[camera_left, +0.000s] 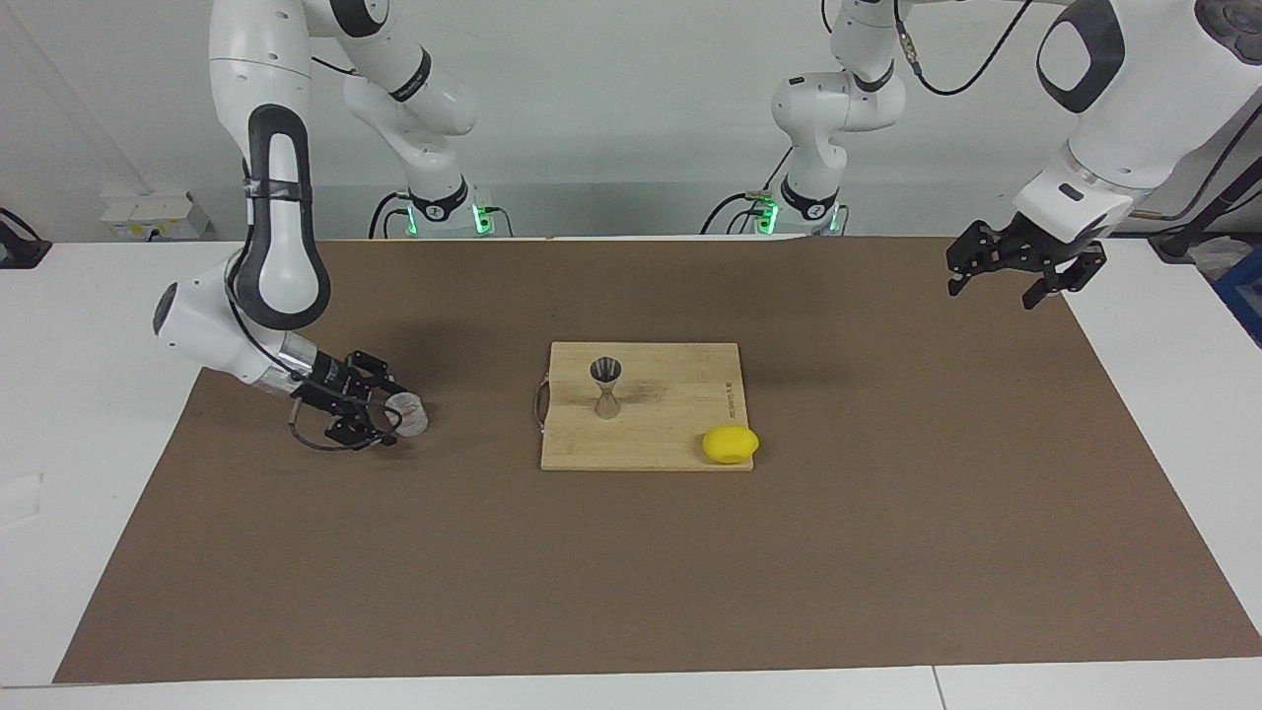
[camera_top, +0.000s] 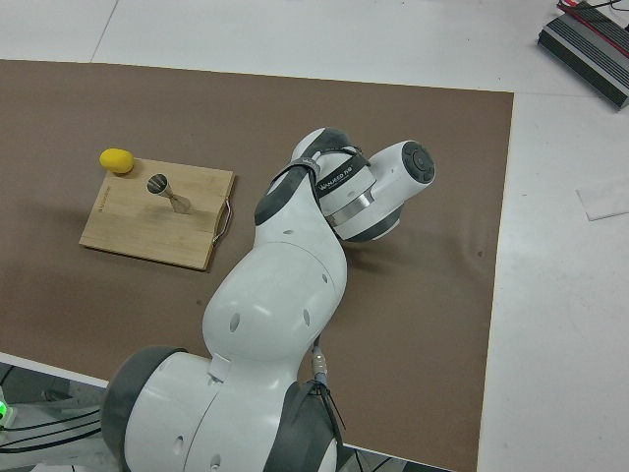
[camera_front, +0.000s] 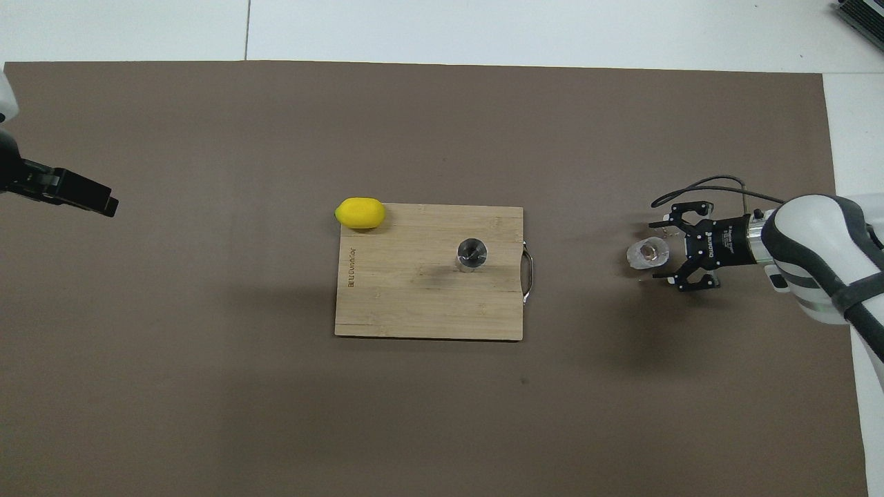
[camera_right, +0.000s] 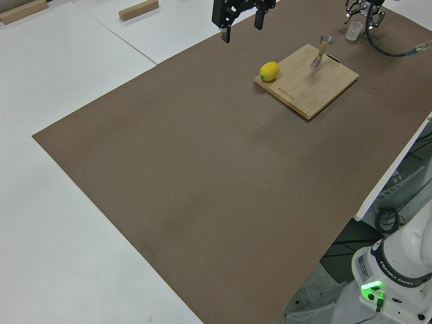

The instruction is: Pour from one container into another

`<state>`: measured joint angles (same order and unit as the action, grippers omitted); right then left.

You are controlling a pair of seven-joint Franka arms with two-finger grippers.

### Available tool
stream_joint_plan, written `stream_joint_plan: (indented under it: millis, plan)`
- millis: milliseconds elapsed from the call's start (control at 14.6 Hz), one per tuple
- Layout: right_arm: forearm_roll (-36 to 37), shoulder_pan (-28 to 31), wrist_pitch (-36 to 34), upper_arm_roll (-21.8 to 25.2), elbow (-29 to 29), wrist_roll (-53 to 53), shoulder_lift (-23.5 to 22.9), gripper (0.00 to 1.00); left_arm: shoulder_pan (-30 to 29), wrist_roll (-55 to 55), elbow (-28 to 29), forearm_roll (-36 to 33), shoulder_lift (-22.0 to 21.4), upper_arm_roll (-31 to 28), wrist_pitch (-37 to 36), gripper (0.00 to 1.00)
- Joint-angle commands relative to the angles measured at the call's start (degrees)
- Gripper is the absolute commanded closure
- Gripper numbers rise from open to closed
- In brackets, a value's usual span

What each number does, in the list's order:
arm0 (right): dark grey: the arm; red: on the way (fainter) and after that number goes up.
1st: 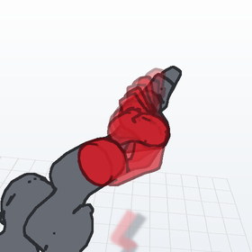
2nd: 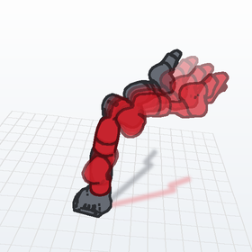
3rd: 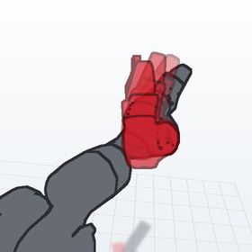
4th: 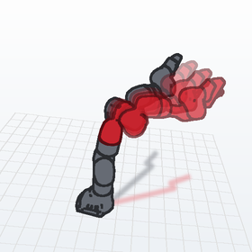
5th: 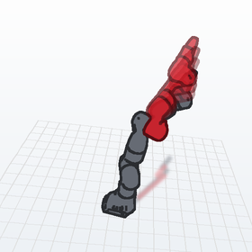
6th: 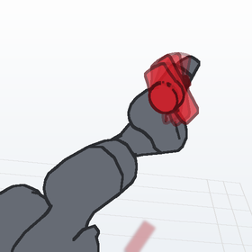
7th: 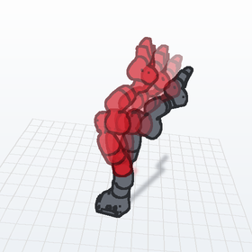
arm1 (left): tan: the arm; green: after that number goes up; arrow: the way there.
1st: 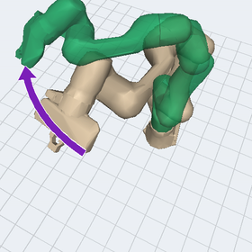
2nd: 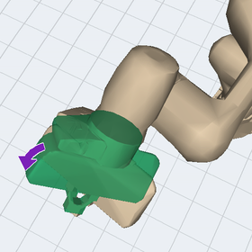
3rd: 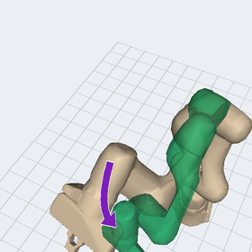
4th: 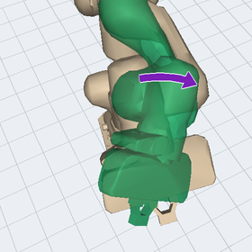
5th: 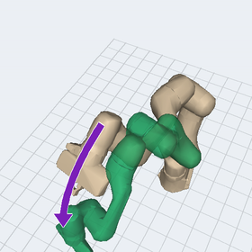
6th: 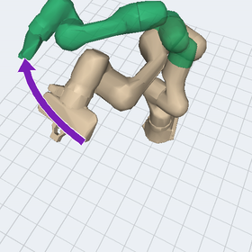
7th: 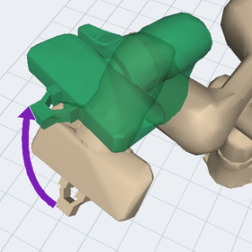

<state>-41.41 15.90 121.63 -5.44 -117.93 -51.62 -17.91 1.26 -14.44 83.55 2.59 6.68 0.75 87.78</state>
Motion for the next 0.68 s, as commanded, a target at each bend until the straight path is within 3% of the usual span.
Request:
stream_joint_plan:
  millis: [0,68,137,478,615]
  plan:
    - [-3.06,0.1,0.01,-0.1,-0.99,2.05,0.68,0.13,0.59,0.81,4.34,-1.36,-2.98,-0.49,1.86,0.0]
    - [-3.15,0.01,-0.17,-0.1,-0.99,2.05,0.68,0.18,0.15,1.42,4.43,-1.45,-3.07,-0.66,1.87,0.0]
    - [-3.33,0.1,-0.43,-0.1,-0.99,1.96,0.68,0.29,-0.2,3.34,4.52,-1.45,-3.07,-0.66,1.7,0.0]
    - [-5.44,-0.6,-1.4,-0.1,-0.99,1.43,0.86,1.0,0.58,14.96,2.59,-1.54,-2.81,-0.49,1.62,0.0]
    - [-5.44,-0.69,-1.4,-0.1,-0.9,1.43,1.21,1.0,0.41,14.7,2.59,-1.54,-3.25,-0.4,1.35,0.0]
